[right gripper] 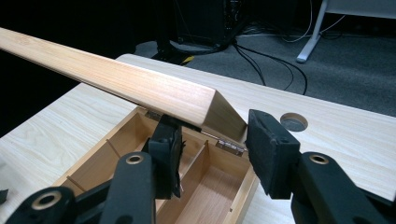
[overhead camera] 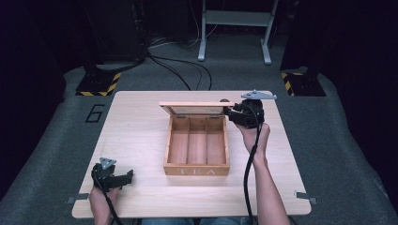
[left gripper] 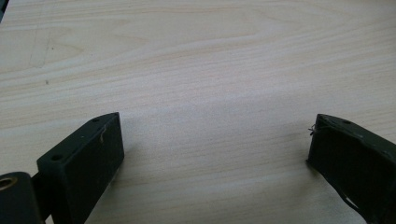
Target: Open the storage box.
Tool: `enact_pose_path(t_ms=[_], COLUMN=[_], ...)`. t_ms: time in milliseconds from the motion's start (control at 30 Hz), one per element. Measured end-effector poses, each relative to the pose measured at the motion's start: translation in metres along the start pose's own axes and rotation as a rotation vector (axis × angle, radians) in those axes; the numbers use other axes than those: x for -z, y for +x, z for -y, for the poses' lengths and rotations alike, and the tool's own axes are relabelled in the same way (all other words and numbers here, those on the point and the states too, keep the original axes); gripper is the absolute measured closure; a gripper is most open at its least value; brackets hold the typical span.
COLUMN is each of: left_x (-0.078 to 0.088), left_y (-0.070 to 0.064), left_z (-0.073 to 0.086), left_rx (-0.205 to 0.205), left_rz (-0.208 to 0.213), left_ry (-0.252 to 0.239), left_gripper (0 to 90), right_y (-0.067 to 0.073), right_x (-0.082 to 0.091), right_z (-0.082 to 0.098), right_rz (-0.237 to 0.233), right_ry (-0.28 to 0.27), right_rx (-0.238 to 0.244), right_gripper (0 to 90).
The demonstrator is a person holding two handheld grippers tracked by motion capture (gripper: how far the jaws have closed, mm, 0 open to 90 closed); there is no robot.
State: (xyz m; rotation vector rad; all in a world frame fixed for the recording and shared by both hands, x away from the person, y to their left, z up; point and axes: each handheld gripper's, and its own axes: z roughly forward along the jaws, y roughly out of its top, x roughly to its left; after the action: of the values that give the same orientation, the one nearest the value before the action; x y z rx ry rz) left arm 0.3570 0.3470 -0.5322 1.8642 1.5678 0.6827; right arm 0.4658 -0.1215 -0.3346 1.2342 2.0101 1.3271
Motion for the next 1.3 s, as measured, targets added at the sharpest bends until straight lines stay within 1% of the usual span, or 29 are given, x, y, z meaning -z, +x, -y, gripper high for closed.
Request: enact_pose_path(t_ms=[600, 800, 867, 900, 933, 1000, 1033, 1067, 1100, 1133, 1200, 1233, 1300], left_x=[0.0, 0.0, 0.0, -0.001, -0.001, 0.0, -0.001, 0.0, -0.001, 0.0, 0.0, 0.0, 0.0], left_y=[0.0, 0.0, 0.0, -0.001, -0.001, 0.0, -0.001, 0.0, -0.001, 0.0, 0.0, 0.0, 0.0], left_z=[0.0, 0.0, 0.0, 0.0, 0.0, 0.0, 0.0, 0.0, 0.0, 0.0, 0.0, 0.0, 0.0], left_rx=[0.0, 0.0, 0.0, 0.011, 0.011, -0.002, 0.009, -0.001, 0.009, -0.004, 0.003, -0.005, -0.005], left_rz=[0.0, 0.0, 0.0, -0.002, -0.002, -0.001, -0.003, -0.001, -0.003, 0.0, -0.002, -0.002, -0.001], left_ry=[0.0, 0.0, 0.0, -0.008, -0.009, -0.001, -0.01, 0.0, -0.01, 0.001, -0.006, 0.0, 0.0], left_gripper=[3.3, 3.3, 3.2, 3.3, 3.3, 3.3, 3.2, 3.2, 3.2, 3.3, 3.3, 3.3, 3.3], right_y=[0.0, 0.0, 0.001, 0.002, 0.002, 0.003, 0.003, 0.003, 0.003, 0.004, 0.005, 0.005, 0.006], right_x=[0.0, 0.001, 0.002, 0.002, 0.002, 0.003, 0.003, 0.004, 0.004, 0.005, 0.006, 0.006, 0.007], right_z=[0.0, 0.001, 0.002, 0.003, 0.004, 0.006, 0.007, 0.008, 0.009, 0.01, 0.013, 0.014, 0.018], right_rz=[-0.002, -0.003, -0.003, -0.002, 0.0, 0.001, 0.002, 0.0, -0.001, 0.0, -0.002, -0.005, -0.008], right_ry=[0.003, 0.006, 0.005, 0.003, 0.004, 0.003, 0.001, 0.002, 0.002, 0.003, 0.001, -0.001, -0.001], right_rx=[-0.002, 0.004, 0.003, -0.001, 0.005, 0.008, 0.009, 0.013, 0.014, 0.011, 0.012, 0.016, 0.013], right_gripper=[55.9, 55.8, 55.8, 55.8, 55.8, 55.8, 55.7, 55.7, 55.6, 55.5, 55.4, 55.3, 55.0])
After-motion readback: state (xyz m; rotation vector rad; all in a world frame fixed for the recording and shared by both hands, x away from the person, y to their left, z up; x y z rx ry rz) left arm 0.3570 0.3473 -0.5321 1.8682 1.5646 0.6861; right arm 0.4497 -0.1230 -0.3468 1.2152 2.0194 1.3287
